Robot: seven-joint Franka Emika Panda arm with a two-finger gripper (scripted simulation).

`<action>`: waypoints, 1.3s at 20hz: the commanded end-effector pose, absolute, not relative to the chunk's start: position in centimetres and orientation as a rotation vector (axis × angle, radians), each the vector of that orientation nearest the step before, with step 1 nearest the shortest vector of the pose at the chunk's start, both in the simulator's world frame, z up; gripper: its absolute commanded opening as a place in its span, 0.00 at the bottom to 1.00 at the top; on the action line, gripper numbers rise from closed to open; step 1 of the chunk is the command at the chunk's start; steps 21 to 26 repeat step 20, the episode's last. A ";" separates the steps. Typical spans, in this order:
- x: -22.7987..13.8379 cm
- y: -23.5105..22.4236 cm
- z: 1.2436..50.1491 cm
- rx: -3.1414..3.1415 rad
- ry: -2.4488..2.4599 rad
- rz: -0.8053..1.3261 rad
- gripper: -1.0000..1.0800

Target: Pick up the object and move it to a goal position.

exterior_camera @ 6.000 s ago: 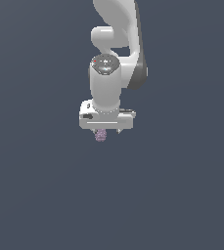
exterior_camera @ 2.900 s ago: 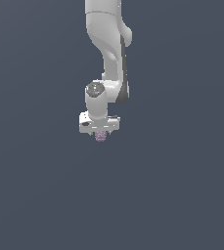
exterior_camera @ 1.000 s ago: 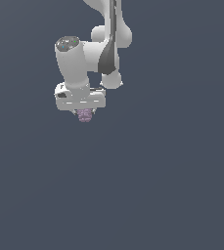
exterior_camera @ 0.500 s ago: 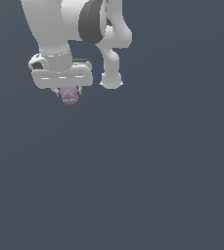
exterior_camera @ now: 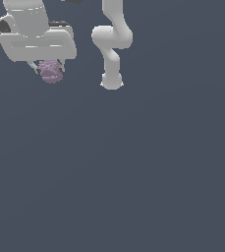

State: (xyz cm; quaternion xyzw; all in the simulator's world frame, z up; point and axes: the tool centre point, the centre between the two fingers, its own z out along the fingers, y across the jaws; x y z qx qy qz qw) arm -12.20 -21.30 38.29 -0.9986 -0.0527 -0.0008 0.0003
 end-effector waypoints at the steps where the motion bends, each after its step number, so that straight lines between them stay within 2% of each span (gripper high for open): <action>1: -12.3 -22.2 40.2 -3.136 -0.167 0.000 0.00; 11: -12.4 -24.2 44.4 -3.137 -0.168 0.000 0.00; 26: -12.3 -24.3 44.8 -3.137 -0.168 0.000 0.00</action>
